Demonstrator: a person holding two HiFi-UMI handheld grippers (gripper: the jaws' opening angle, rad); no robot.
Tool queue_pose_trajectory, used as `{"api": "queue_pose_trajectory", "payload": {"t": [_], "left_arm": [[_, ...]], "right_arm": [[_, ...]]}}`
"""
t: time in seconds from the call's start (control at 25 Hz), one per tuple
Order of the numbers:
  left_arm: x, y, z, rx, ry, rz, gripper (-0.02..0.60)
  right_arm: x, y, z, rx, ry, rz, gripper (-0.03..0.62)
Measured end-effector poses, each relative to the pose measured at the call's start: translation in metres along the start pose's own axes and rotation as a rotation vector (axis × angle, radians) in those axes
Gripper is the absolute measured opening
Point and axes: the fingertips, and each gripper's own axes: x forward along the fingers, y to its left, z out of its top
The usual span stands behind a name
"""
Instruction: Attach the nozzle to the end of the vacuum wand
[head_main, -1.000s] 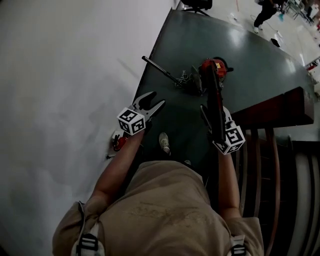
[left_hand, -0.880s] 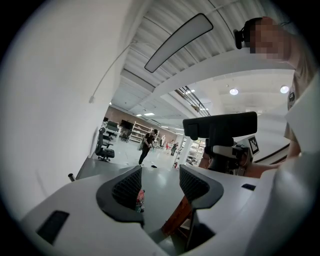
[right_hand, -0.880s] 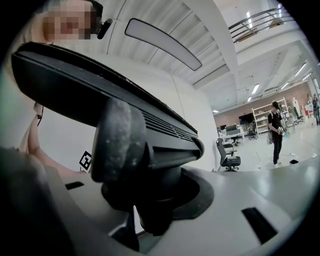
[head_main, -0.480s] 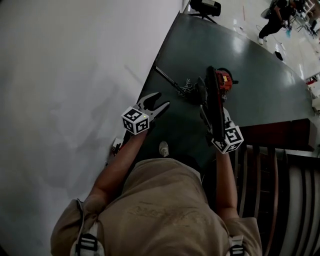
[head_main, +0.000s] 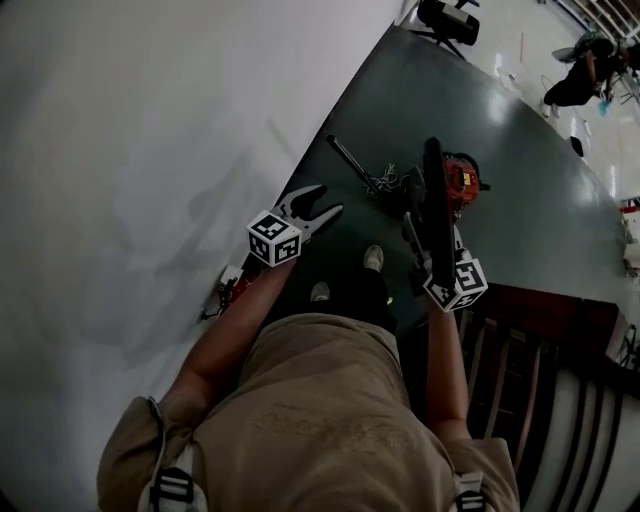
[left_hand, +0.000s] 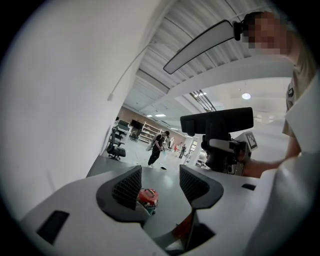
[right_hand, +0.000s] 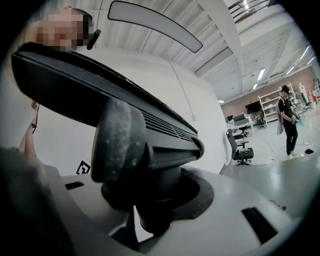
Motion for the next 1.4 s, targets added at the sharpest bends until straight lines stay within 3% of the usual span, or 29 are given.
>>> {"api": "queue_pose_trajectory", "payload": {"t": [0.88, 1.16, 1.4], "left_arm": [[0.108, 0.13, 0.001, -0.087, 0.027, 0.36, 0.25], [0.134, 0.159, -0.043, -0.142, 0.0, 0.481, 0.25], [0.145, 0.196, -0.083, -0.206, 0.005, 0.523, 0.25]], "right_arm": [[0.175, -0.14, 0.033, -0.056, 0.172, 0.326, 0.149], [0.208, -0.178, 0.015, -0.062, 0.211, 0.405, 0.149], [0.237, -0.192, 0.002, -0.084, 0.236, 0.402, 0.149]]}}
